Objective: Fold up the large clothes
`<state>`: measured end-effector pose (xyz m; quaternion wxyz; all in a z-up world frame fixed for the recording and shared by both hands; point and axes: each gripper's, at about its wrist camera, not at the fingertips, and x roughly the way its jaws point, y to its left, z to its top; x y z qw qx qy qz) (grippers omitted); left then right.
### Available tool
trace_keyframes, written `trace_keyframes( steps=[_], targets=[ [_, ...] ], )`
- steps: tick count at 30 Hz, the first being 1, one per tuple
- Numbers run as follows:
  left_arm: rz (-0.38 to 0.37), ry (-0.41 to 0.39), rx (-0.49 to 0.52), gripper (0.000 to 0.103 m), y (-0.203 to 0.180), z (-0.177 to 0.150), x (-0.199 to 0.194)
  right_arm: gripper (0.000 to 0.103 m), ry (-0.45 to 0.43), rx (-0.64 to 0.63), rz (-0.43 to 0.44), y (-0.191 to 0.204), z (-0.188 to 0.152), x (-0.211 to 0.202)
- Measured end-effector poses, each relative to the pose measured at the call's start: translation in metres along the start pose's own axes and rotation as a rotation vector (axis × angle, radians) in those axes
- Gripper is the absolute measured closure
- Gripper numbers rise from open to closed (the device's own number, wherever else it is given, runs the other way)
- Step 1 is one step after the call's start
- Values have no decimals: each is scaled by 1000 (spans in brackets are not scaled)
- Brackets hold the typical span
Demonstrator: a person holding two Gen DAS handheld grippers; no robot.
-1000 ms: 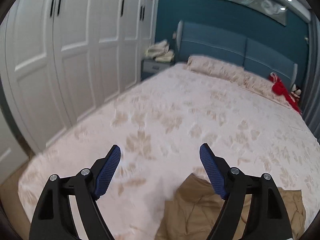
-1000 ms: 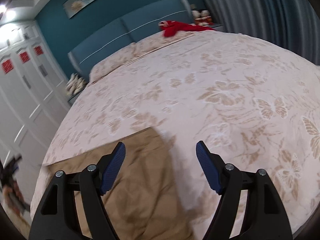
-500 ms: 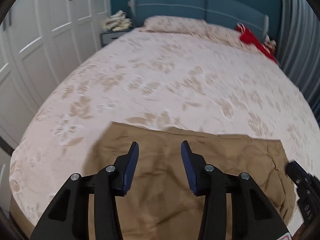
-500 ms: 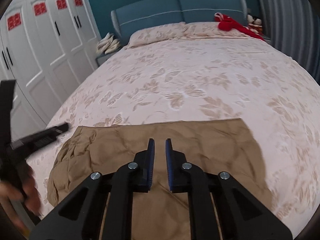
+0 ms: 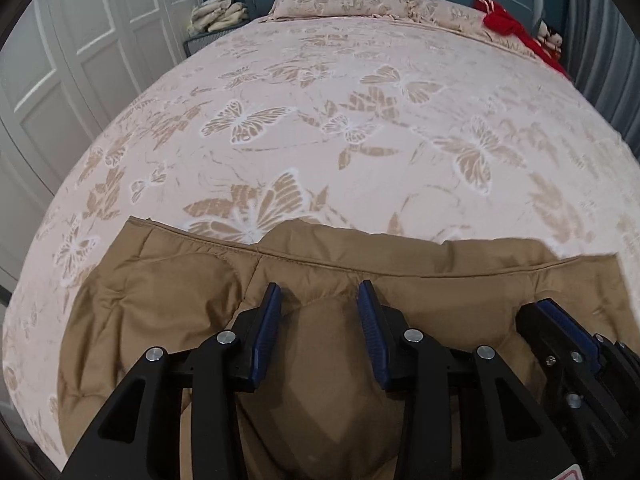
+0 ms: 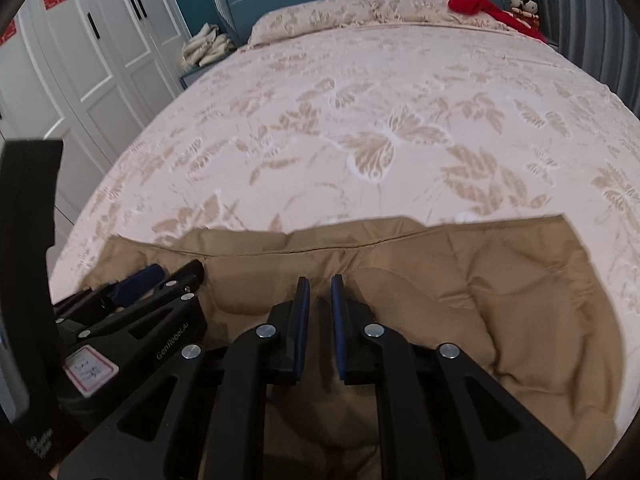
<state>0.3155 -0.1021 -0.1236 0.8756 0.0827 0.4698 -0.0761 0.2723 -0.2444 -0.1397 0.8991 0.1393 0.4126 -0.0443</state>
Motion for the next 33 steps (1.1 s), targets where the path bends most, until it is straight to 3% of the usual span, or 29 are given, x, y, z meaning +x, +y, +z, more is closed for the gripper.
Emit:
trace_keyframes(
  steps=[10,33],
  targets=[
    [44,-39,10,66,-9,-10,28,103,7,40,7,-12,-16,36],
    [48,-115,-23,65,-10,-20,43,103,-33,62,19,-19,-27,56]
  ],
)
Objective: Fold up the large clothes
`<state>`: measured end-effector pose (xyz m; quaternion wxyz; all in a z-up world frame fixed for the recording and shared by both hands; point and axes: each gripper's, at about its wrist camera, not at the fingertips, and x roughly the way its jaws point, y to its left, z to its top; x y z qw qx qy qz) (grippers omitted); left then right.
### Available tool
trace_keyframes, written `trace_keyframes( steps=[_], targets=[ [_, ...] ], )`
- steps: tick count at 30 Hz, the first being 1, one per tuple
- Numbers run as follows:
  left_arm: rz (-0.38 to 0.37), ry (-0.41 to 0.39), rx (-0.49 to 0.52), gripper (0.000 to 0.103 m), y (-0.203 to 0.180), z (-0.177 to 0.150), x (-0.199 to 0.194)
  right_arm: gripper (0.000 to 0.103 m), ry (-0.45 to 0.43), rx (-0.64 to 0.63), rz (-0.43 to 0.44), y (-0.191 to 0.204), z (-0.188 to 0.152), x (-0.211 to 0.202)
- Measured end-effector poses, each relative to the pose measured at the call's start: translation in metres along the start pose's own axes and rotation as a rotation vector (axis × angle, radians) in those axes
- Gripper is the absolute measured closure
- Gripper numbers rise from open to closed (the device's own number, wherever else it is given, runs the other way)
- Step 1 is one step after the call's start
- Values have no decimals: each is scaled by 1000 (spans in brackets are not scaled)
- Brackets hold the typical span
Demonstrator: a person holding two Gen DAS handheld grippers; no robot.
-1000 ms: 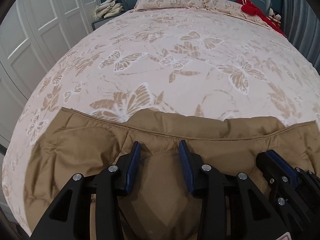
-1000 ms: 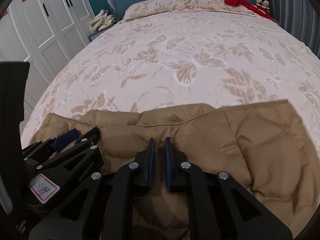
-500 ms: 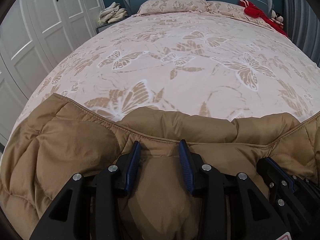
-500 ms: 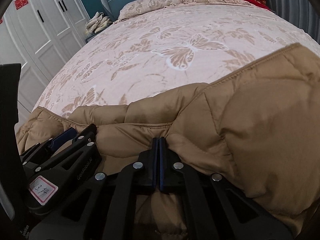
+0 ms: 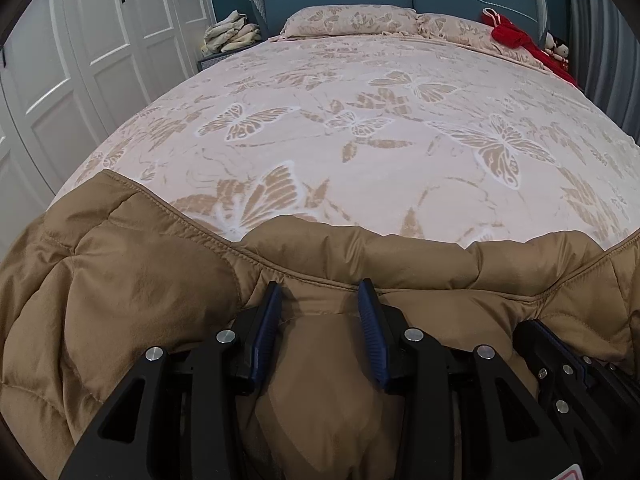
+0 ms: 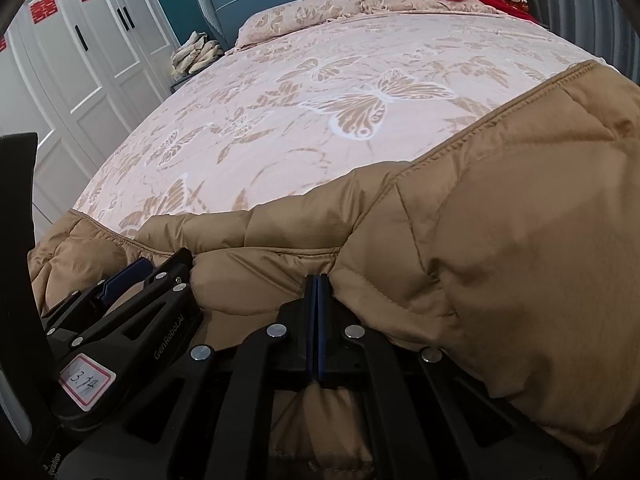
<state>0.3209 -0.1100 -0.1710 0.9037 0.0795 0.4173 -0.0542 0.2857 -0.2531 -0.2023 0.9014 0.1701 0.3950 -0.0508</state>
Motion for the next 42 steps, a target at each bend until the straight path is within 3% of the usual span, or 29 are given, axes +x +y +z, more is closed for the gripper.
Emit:
trace_keyframes(
  steps=[12,15,17,18,22,26,30,38,42],
  targets=[
    [4,-7,-3,65,-1,3,4,103,-37,6,7,-3,1,1],
    [-28,40,16,62,3,11,-7,103,16,1,4,-1,9,-1],
    [-75,87,25,58,16,15,-25,102,89,-32,-46,8,21,-18],
    [-101,86,2,58,33,15,-47,97,86,-29,-52,10,22,-32],
    [-138,64,-113,33,106,-12,-117,95,18,-81,29,21,-4,-129],
    [-141,153,-316,32,182,-68,-146,93,47,-43,95,19,-61,-175],
    [-191,175,-556,32,235,-121,-159,93,70,-5,122,28,-98,-182],
    [-204,214,-632,32,251,-145,-154,93,117,-5,79,44,-126,-165],
    [-253,253,-660,32,250,-147,-135,93,133,-13,53,44,-133,-155]
  ],
)
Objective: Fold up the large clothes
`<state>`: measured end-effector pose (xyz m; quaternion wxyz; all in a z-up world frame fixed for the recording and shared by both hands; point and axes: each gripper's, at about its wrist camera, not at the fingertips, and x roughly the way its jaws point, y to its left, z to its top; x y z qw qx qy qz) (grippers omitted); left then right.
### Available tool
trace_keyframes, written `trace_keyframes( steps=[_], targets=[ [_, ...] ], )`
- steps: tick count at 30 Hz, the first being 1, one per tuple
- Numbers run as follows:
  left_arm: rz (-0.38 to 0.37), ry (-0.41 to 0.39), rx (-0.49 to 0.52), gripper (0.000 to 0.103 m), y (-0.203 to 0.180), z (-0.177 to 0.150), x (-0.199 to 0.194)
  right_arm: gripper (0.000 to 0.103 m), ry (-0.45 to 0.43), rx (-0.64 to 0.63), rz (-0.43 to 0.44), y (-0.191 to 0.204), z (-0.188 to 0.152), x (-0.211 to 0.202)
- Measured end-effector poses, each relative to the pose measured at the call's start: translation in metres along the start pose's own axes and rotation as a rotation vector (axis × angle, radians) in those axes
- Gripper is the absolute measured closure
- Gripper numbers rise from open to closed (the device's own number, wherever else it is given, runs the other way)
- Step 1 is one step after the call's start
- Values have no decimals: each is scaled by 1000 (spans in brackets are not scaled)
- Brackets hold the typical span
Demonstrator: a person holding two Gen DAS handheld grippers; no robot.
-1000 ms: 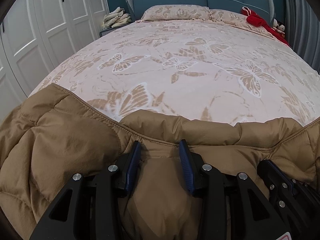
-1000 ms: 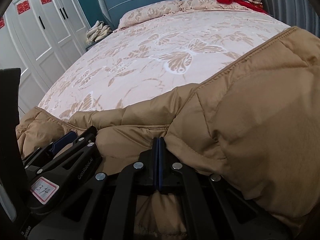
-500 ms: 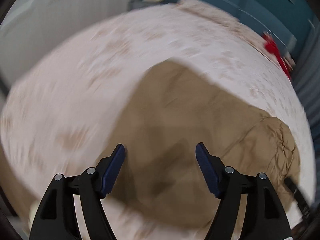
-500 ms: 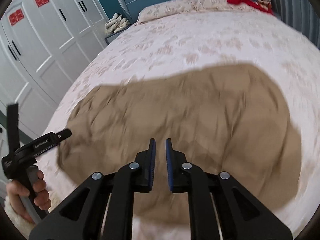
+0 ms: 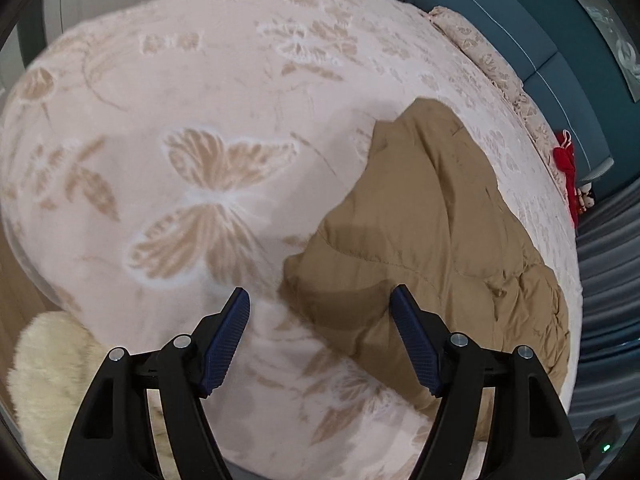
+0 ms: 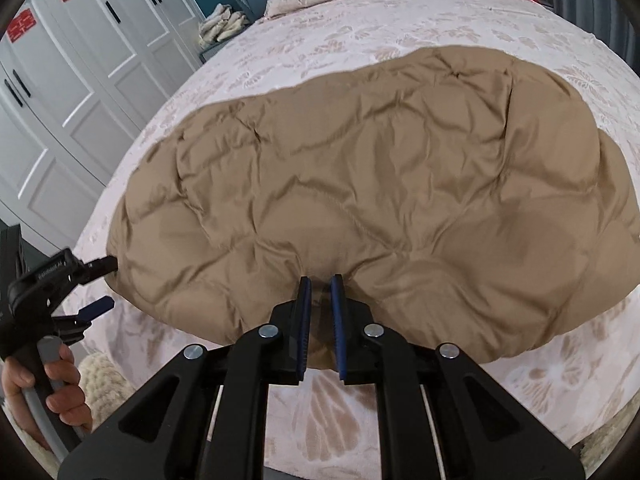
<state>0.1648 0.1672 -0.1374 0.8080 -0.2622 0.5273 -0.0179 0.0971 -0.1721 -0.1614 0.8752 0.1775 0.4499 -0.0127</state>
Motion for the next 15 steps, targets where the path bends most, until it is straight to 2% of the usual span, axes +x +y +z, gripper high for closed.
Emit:
trace_keyframes(
  steps=[2,7,15],
  targets=[
    [-15,12,-22,32,1,1,8,93,5,-11,-13,0,-3,4],
    [-46,12,-73,22,1,4,22,95,18,-41,-38,-1,-7,16],
    [-84,13,-134,20,8,4,22,96,24,-57,-51,-3,-10,26]
  ],
)
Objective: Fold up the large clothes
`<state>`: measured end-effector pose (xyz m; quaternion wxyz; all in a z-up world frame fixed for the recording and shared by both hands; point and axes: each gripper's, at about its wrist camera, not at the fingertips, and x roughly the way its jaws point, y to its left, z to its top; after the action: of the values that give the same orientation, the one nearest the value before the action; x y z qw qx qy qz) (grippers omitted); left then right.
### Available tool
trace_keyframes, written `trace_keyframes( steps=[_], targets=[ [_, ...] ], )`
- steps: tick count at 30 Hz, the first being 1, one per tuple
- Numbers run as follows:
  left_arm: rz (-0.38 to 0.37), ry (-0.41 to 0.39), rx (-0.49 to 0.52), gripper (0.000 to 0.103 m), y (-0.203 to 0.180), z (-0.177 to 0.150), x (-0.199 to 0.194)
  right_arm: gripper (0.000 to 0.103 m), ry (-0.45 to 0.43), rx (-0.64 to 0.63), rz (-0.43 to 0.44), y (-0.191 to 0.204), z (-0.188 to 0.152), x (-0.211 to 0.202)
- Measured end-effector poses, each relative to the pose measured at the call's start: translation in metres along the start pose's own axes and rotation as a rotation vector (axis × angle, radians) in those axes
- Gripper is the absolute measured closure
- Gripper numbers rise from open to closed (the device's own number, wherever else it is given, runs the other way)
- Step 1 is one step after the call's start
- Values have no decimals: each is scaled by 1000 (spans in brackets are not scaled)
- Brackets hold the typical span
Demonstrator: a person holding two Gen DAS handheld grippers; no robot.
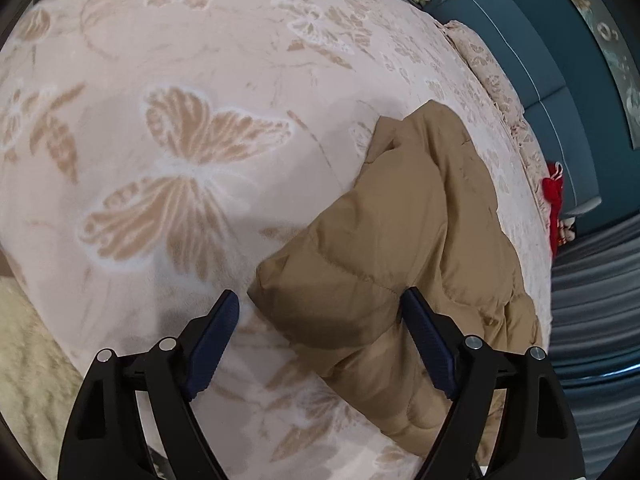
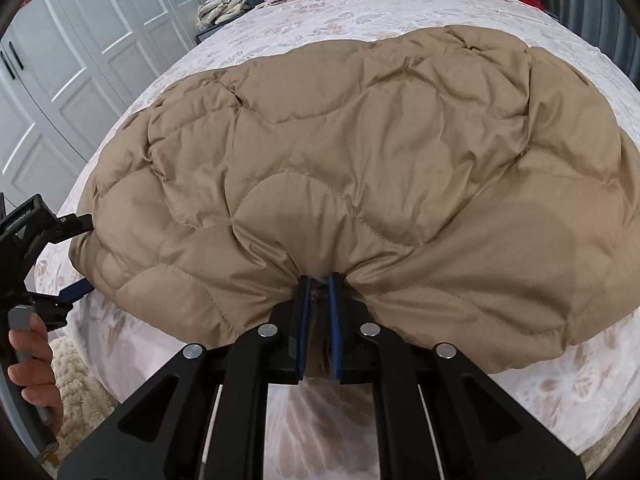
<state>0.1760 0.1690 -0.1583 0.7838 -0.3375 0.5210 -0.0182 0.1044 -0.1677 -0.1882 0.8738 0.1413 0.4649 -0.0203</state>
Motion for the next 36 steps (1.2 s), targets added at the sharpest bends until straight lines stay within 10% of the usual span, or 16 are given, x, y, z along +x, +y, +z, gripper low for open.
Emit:
trace_keyframes(
  steps=[11,22,36],
  targets=[
    [-72,6,-37,9,-1,4,6,96,3,13,12,-3,-1,1],
    [-226,35,-51,83,-11,10,-9,96,0,9,-2,0,2,3],
    [-359,-101,384,96,-129,-38,-133,95,103,151,151,20,4,7]
  ],
)
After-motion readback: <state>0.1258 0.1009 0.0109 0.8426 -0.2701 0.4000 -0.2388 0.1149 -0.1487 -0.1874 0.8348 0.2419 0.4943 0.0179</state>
